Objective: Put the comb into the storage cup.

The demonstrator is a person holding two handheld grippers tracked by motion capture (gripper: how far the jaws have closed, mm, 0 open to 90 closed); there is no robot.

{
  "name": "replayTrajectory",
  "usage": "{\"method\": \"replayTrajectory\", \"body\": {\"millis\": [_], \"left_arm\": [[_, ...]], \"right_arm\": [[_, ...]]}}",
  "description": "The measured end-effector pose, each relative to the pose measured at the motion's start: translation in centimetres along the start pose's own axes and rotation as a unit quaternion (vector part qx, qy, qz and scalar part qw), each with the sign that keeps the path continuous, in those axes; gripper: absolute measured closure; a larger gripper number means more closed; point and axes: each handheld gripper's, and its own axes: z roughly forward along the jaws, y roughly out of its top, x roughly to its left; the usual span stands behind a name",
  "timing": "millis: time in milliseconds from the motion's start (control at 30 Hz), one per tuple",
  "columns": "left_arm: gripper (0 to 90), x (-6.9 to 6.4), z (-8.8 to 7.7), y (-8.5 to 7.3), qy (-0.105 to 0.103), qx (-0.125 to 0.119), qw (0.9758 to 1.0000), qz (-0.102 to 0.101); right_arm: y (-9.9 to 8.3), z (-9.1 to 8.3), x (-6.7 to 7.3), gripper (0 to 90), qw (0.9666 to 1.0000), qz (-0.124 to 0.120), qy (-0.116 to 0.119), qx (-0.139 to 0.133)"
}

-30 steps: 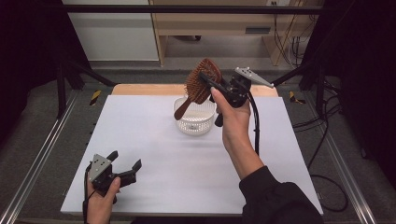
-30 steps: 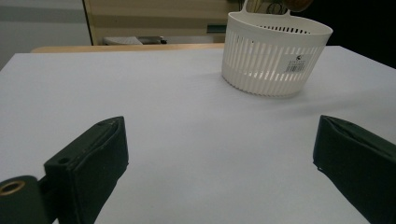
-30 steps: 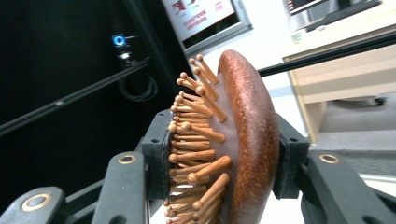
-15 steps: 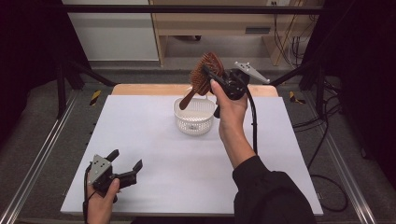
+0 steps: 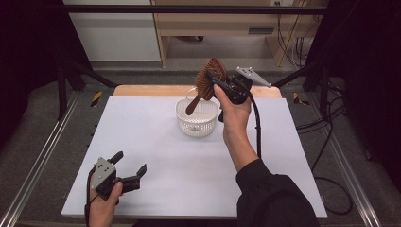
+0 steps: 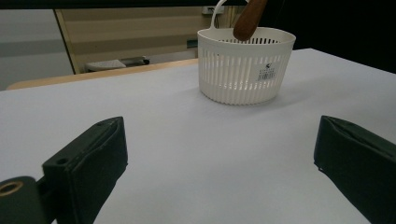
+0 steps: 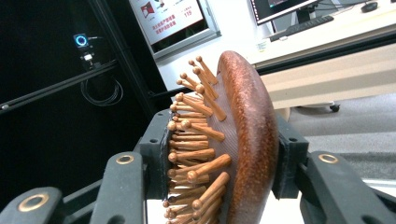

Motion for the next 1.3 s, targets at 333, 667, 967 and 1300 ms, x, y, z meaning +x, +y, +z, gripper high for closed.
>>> {"method": "replayTrajectory", "body": {"millis": [333, 667, 967, 1300], "left_arm": [[2.7, 0.0, 0.0, 0.0, -0.002, 0.000, 1.0000, 0.000], [2.6, 0.0, 0.0, -0.1, -0.003, -0.002, 1.0000, 0.000], [2.6, 0.0, 0.0, -0.1, -0.004, -0.001, 1.0000, 0.000], [2.7, 0.0, 0.0, -0.1, -0.003, 0.000, 1.0000, 0.002]], "right_arm": [[-1.1, 0.1, -0.6, 50.6, 1.0000, 0.001, -0.007, 0.006], [-2.3, 0.3, -1.3, 50.6, 0.9998, 0.010, -0.013, 0.009], [-3.3, 0.6, -1.7, 50.6, 0.9996, 0.018, -0.017, 0.010], [-4.2, 0.9, -1.8, 50.6, 0.9994, 0.027, -0.016, 0.014]]}}
